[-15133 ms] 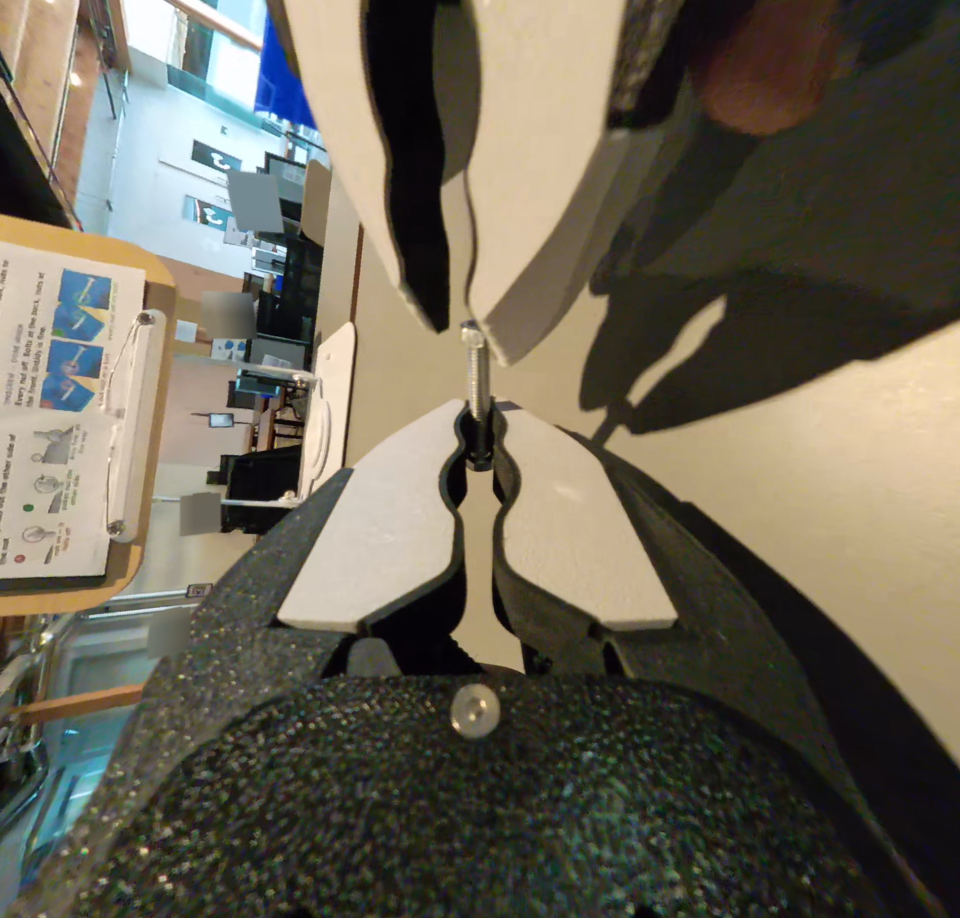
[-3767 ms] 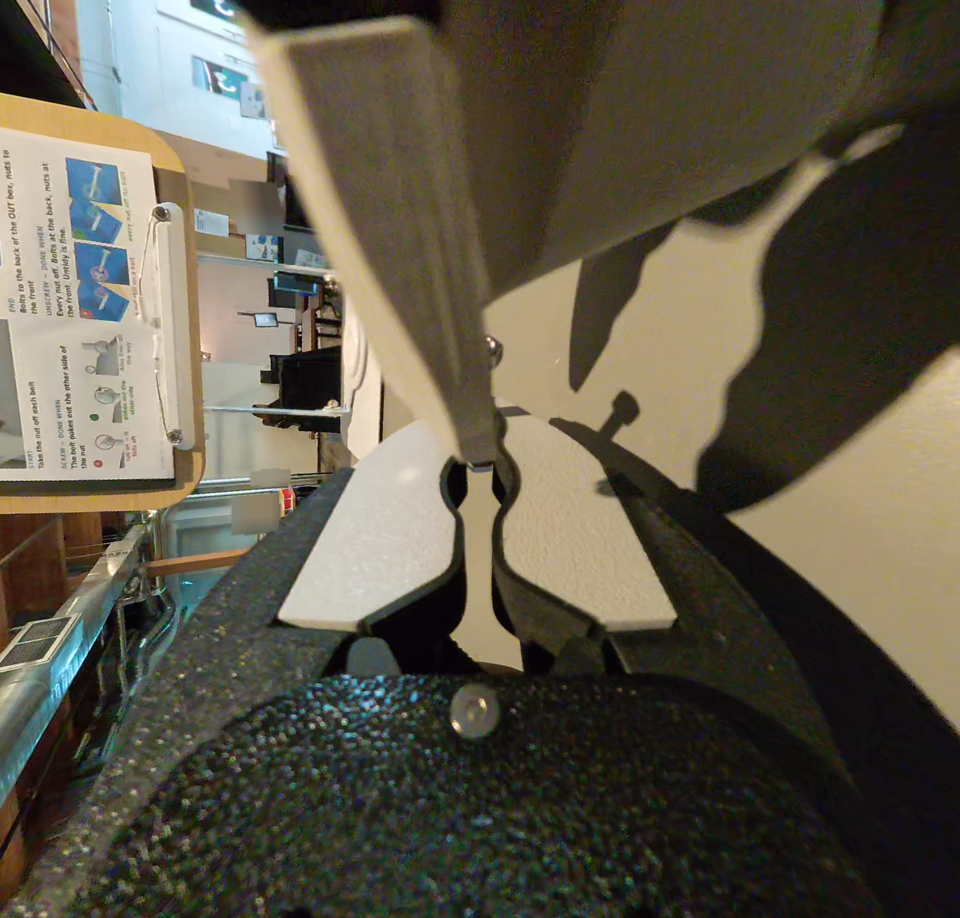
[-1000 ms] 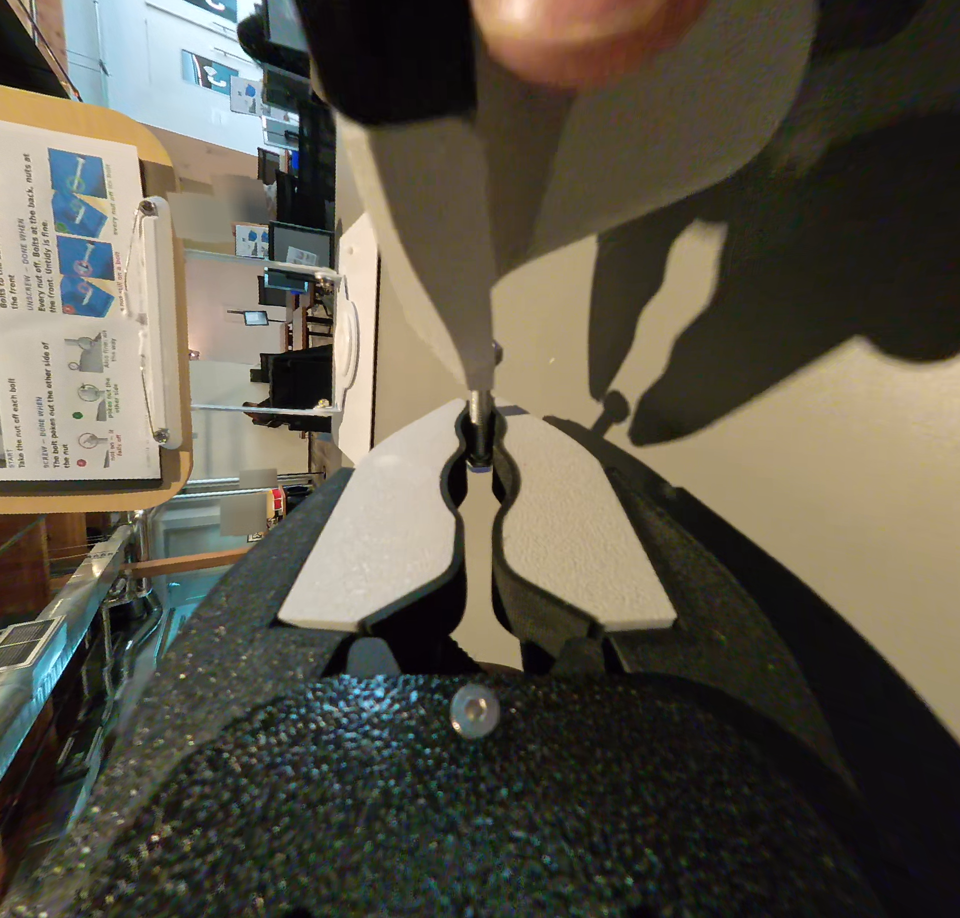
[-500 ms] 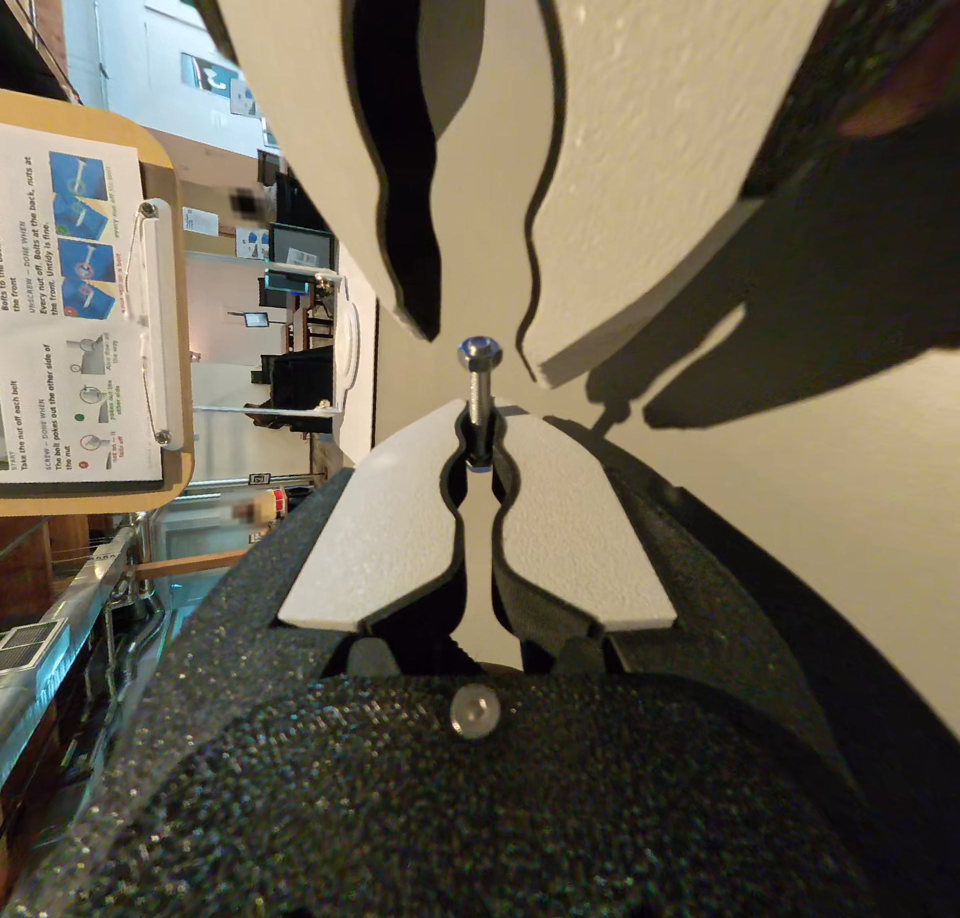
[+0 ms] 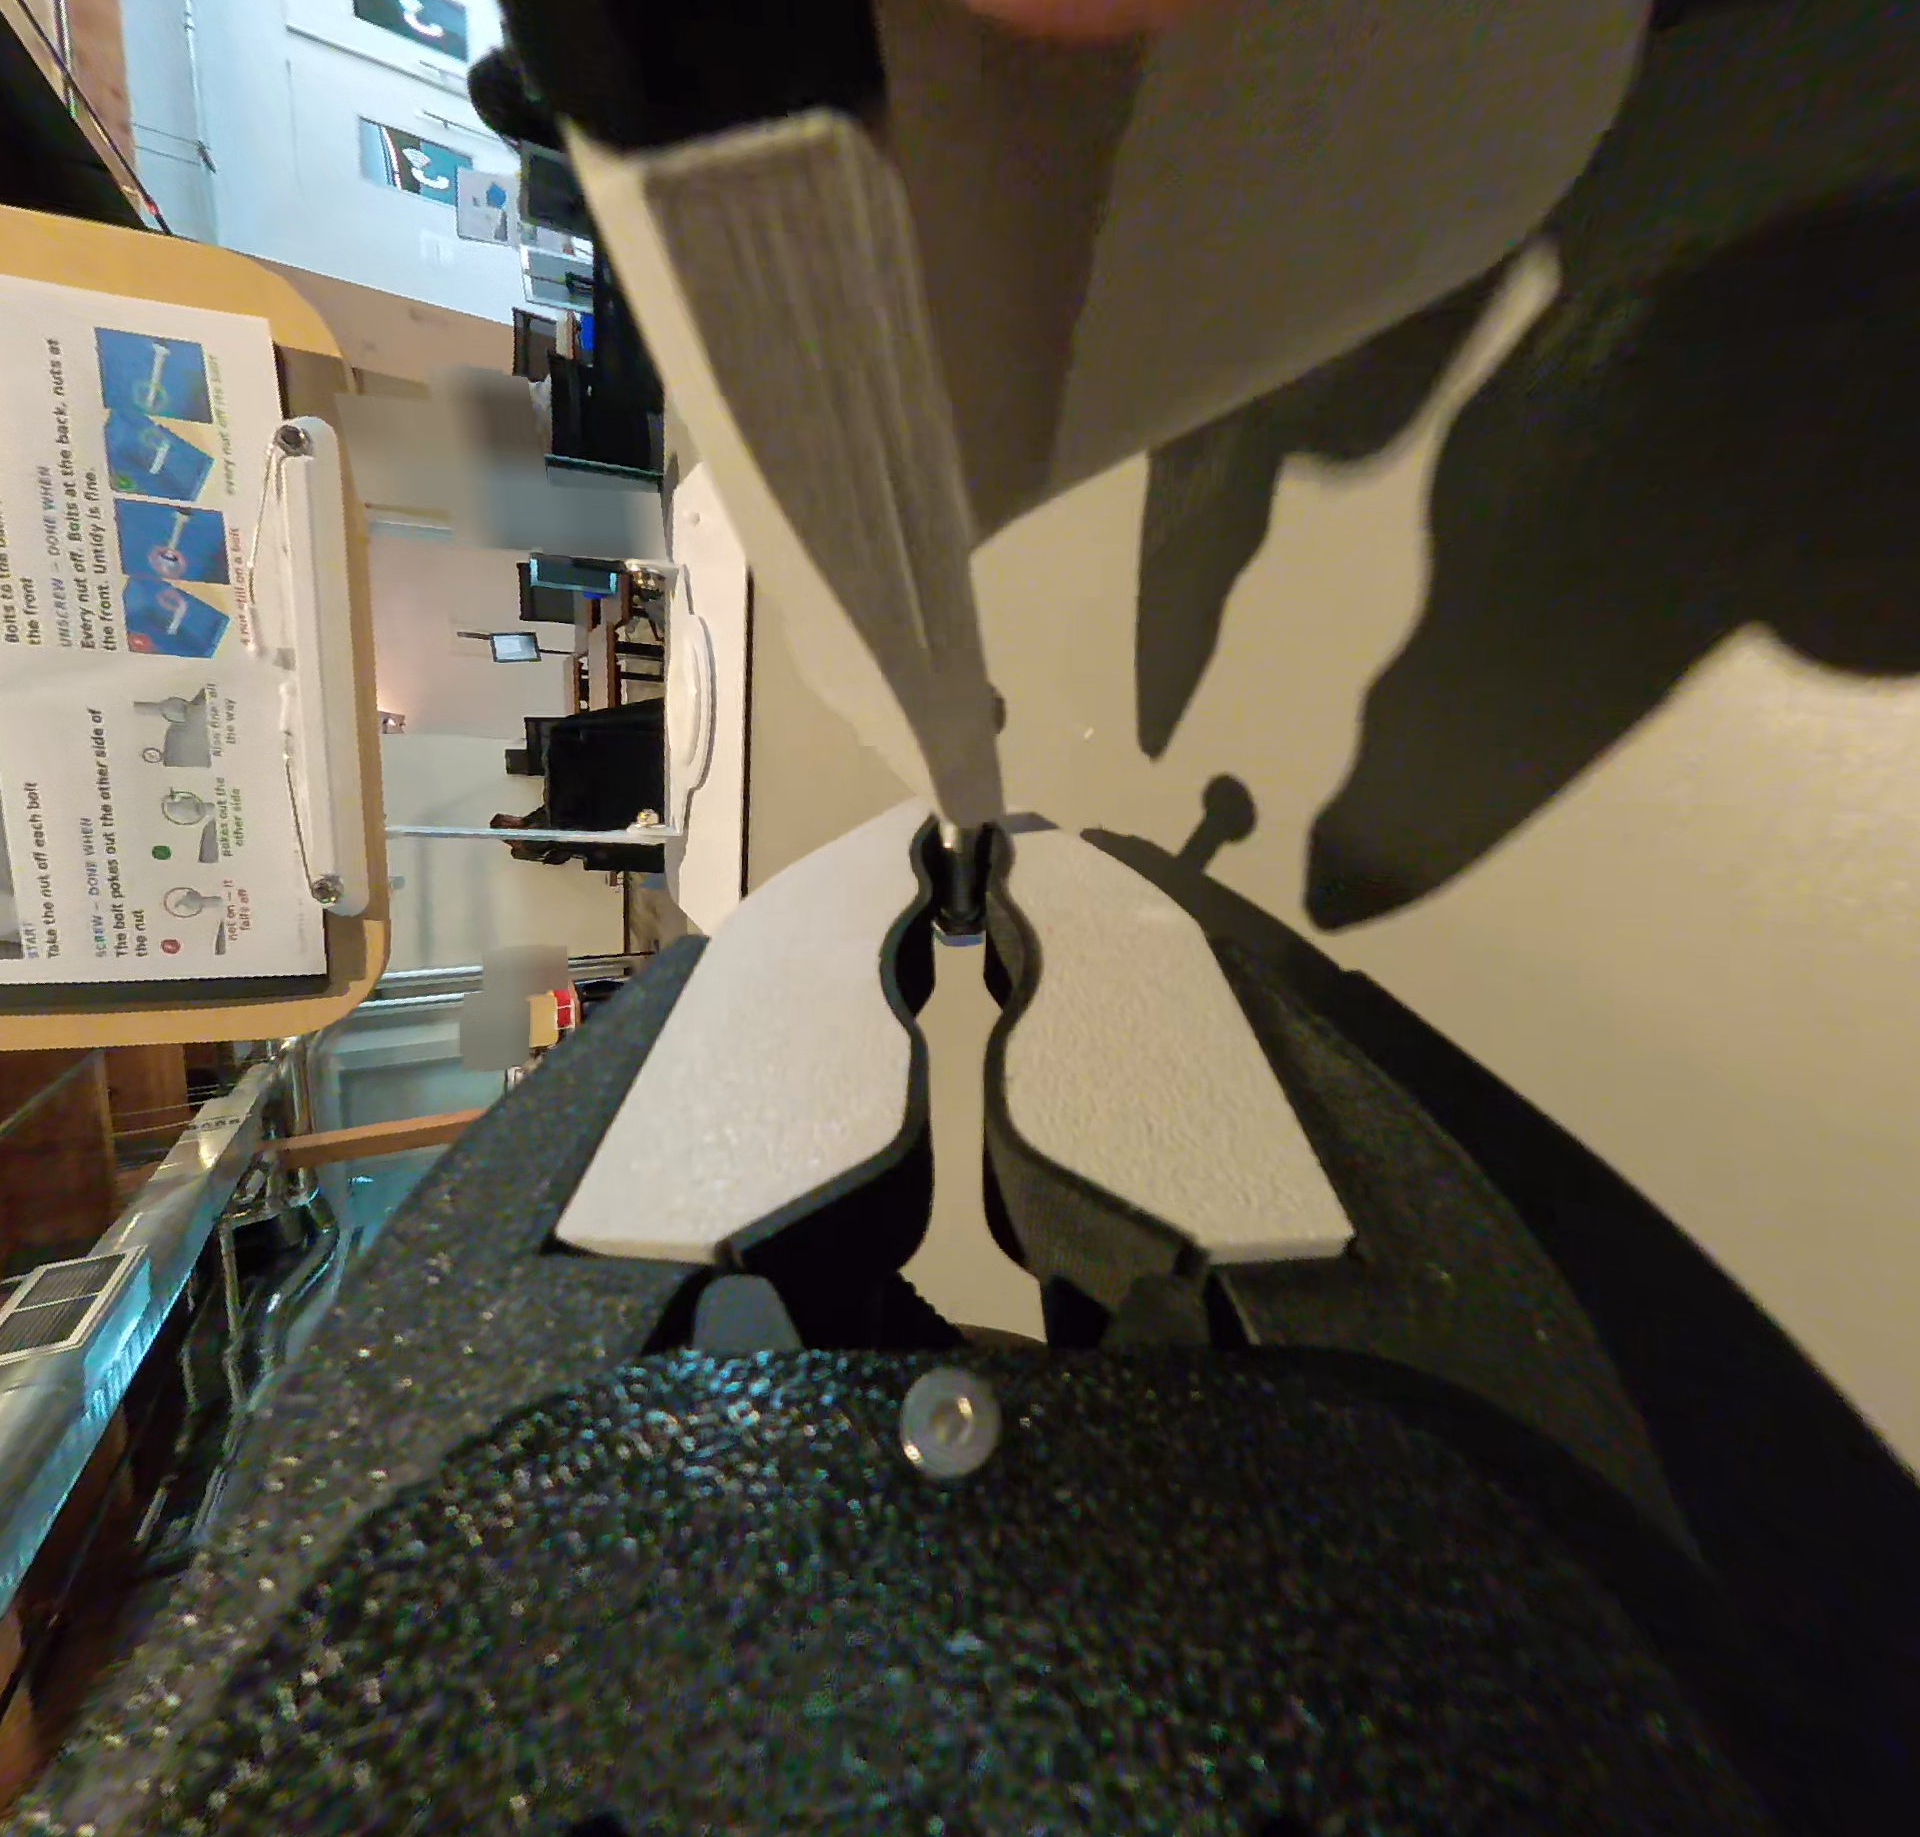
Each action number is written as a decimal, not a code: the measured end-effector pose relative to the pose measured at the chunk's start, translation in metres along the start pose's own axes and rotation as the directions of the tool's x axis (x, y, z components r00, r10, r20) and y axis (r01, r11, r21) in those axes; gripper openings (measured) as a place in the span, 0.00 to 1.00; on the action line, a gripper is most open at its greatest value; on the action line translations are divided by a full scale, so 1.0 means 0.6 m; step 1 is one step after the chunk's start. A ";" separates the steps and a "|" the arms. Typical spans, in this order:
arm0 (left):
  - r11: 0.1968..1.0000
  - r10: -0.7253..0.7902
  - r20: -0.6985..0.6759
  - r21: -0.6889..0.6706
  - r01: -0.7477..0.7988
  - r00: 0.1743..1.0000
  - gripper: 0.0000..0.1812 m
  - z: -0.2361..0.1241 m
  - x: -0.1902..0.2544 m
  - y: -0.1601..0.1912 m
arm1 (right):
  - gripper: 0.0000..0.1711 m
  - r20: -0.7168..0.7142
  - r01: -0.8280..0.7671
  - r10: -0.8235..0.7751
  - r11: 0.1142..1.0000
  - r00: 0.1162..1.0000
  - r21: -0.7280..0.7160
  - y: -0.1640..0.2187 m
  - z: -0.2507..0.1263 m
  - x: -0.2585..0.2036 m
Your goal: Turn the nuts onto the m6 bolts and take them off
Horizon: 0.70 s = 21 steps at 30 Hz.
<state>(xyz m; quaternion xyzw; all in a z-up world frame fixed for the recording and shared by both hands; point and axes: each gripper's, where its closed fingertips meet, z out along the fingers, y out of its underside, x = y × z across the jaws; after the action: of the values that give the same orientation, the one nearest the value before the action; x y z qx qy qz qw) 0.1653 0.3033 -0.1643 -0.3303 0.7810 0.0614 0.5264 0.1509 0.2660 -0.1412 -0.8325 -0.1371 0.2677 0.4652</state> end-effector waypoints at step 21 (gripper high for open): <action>1.000 0.004 -0.010 -0.007 -0.004 1.000 0.02 0.001 0.004 0.002 | 0.06 -0.271 0.264 -0.286 0.957 0.919 -0.117 0.012 0.011 0.009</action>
<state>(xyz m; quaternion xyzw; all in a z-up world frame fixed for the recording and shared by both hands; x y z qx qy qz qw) 0.1646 0.3036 -0.1667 -0.3310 0.7840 0.0638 0.5212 0.1513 0.2693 -0.1516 -0.8522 -0.1947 0.0716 0.4803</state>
